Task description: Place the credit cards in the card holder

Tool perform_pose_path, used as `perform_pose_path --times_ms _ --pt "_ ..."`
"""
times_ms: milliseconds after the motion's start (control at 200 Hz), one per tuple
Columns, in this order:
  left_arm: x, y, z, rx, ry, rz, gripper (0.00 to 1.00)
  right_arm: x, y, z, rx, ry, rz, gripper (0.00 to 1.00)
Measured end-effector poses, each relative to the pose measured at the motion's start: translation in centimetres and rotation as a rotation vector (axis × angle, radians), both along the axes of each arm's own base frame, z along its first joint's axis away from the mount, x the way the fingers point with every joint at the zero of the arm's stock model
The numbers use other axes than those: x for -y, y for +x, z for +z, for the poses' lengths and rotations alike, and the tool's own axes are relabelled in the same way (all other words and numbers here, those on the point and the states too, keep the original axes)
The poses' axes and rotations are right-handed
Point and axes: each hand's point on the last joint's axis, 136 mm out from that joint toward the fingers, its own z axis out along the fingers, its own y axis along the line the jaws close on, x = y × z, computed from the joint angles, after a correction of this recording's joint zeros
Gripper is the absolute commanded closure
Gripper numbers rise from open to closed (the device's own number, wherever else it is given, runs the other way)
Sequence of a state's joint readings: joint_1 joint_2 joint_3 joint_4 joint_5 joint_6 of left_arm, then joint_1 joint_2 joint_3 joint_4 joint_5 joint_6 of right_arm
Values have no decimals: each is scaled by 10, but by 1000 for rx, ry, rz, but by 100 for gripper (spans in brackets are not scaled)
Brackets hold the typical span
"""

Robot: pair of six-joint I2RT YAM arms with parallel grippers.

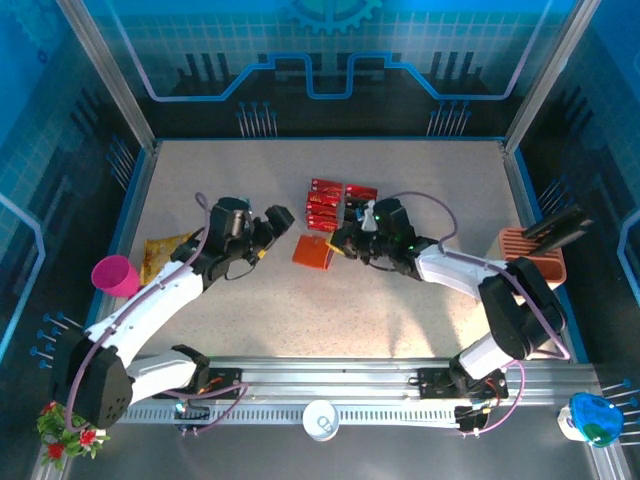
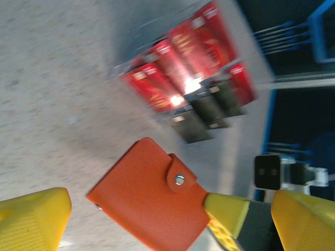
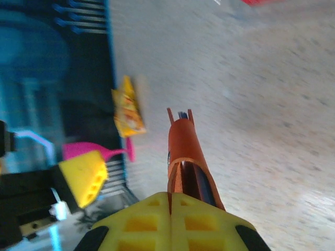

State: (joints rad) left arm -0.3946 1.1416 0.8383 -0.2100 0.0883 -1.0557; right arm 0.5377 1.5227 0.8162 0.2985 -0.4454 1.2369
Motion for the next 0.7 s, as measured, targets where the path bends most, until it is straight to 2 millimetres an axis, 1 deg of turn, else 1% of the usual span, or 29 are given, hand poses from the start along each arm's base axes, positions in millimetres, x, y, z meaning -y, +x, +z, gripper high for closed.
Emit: perform_pose_path --times_ms 75,130,185,275,375,490,700 --pt "4 8 26 49 -63 20 1 3 13 30 47 62 -55 100" --pt "6 12 40 75 -102 31 1 8 21 49 75 104 -101 100" --pt "8 16 50 93 -136 43 1 13 28 65 96 141 -151 100" --pt "9 19 57 100 -178 62 1 19 36 85 119 192 -222 100" --pt "10 22 62 106 -215 78 3 26 42 101 130 245 -288 100" --pt "13 29 64 108 -257 95 7 32 47 113 132 287 -345 100" --pt "20 46 68 129 -326 114 12 32 43 134 136 360 -388 100"
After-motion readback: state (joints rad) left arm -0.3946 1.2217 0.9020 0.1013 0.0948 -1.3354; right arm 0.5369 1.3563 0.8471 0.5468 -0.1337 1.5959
